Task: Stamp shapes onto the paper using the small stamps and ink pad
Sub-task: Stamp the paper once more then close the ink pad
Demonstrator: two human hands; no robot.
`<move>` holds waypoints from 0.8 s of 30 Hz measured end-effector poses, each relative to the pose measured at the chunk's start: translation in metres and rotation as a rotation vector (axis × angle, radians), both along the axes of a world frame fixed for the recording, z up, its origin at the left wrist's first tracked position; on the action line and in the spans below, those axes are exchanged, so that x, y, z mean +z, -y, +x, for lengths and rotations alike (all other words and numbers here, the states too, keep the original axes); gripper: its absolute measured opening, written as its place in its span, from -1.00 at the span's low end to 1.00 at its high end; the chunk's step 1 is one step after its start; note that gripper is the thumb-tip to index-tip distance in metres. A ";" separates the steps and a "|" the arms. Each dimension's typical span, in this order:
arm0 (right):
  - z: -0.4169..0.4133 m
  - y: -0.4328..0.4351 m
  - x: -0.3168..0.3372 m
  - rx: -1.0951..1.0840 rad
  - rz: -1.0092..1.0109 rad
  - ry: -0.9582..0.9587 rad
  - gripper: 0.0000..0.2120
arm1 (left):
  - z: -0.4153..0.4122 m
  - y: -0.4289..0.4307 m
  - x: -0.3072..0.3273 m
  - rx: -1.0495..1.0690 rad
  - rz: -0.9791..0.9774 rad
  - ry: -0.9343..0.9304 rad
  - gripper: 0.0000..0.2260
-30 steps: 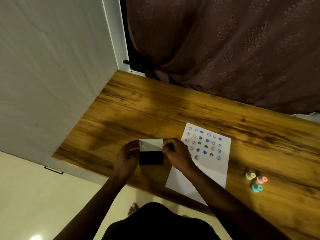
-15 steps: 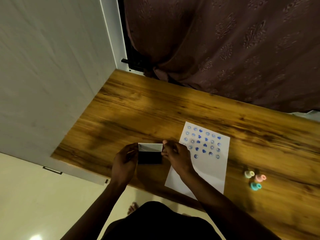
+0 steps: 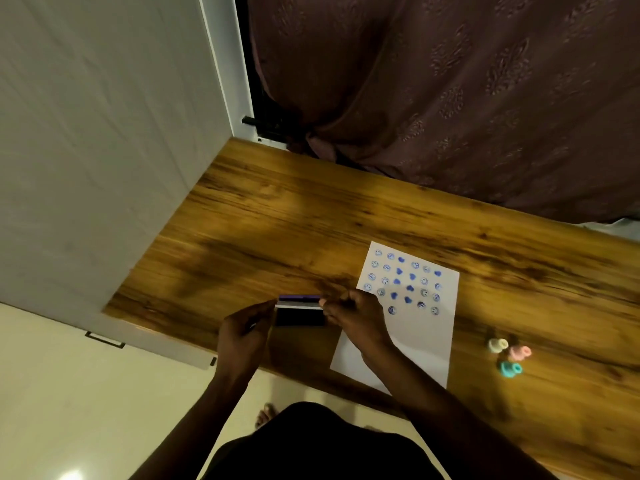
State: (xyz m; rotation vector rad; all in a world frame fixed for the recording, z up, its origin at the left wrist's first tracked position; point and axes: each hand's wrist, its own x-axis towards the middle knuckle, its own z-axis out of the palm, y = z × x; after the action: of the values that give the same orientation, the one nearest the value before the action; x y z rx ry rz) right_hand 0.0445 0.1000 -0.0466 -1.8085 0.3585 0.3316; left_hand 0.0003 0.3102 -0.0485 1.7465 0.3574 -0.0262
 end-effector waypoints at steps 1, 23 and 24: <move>0.000 0.000 0.000 0.012 -0.039 0.004 -0.80 | -0.002 0.001 0.001 0.001 0.000 -0.002 -0.75; -0.004 -0.003 -0.007 0.115 -0.243 0.082 -0.86 | -0.003 0.007 0.022 -0.154 0.134 -0.131 -0.63; -0.004 -0.003 -0.008 0.116 -0.248 0.092 -0.87 | -0.003 0.007 0.022 -0.165 0.138 -0.131 -0.63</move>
State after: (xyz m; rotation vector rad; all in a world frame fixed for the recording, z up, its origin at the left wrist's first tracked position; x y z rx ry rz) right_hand 0.0406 0.1030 -0.0545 -2.0860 0.2387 0.2936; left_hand -0.0026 0.3034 -0.0268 1.9126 0.3157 -0.2407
